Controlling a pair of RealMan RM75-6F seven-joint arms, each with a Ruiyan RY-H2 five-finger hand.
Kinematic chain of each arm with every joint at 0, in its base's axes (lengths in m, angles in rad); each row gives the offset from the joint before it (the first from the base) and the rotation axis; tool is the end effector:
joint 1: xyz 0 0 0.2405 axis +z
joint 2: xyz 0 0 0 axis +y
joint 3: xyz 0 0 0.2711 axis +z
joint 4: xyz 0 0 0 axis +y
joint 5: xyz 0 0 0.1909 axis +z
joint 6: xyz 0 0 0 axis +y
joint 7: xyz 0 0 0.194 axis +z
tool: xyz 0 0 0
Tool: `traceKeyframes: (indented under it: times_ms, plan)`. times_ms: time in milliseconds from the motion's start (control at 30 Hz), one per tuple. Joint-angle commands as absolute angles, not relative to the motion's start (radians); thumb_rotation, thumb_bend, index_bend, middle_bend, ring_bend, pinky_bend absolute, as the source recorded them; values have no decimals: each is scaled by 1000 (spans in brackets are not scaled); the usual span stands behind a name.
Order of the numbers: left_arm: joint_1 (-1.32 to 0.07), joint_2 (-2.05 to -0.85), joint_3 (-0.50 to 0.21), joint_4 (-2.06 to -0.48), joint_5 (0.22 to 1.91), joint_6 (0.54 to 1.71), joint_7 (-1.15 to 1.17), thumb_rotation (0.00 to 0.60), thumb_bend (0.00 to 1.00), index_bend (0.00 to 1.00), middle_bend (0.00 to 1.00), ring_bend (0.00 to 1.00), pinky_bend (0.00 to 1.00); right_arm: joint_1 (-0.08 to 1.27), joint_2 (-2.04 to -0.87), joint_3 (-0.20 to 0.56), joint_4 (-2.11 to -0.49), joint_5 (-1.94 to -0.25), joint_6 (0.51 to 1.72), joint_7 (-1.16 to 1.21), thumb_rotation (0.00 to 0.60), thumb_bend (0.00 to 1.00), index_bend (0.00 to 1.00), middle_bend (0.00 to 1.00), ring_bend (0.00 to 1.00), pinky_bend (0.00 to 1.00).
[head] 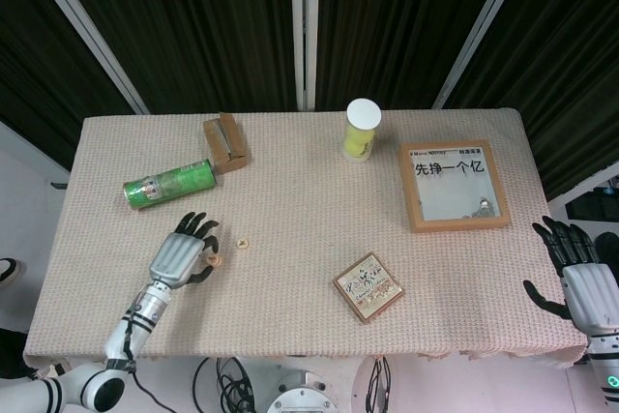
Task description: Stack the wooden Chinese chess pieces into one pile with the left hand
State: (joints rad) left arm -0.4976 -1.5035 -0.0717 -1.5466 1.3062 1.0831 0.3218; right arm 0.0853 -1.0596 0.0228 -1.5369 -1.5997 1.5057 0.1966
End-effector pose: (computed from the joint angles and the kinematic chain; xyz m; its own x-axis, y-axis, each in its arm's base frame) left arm -0.2104 0.3249 -0.0053 0.4499 0.2686 0.8517 0.8736 -0.3306 -0.3571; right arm -0.3169 -0.2259 0.2001 0.3455 -0.0176 0.9383 -0.9344 -0.0993 0.3422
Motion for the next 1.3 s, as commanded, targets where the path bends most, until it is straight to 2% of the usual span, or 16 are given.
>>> traceKeyframes:
  times_ms: [33,367,500,633,900,1300]
  plan:
    - [-498,-1502,-69,-1545,1309,1084,318,600,283,427,147,0,0,86,-1060,23,-1537,-1599,1505,195,600,246,0,0,0,0]
    - [-489,-1496,-63,-1564,1332,1116,308,600,281,388,145,0,0,86,-1061,22,-1539,-1600,1504,189,600,246,0,0,0,0]
    - [-485,-1496,-59,-1594,1340,1132,327,600,218,286,134,0,0,86,-1062,22,-1540,-1600,1503,185,600,246,0,0,0,0]
    - [-485,-1526,-66,-1584,1340,1150,345,600,194,232,131,0,0,85,-1062,22,-1541,-1601,1507,188,600,247,0,0,0,0]
    - [-496,-1613,-85,-1520,1327,1153,350,600,190,228,131,0,0,85,-1059,23,-1536,-1598,1506,200,600,246,0,0,0,0]
    - [-502,-1637,-99,-1485,1298,1142,335,600,190,233,132,0,0,88,-1060,22,-1533,-1599,1500,204,600,246,0,0,0,0]
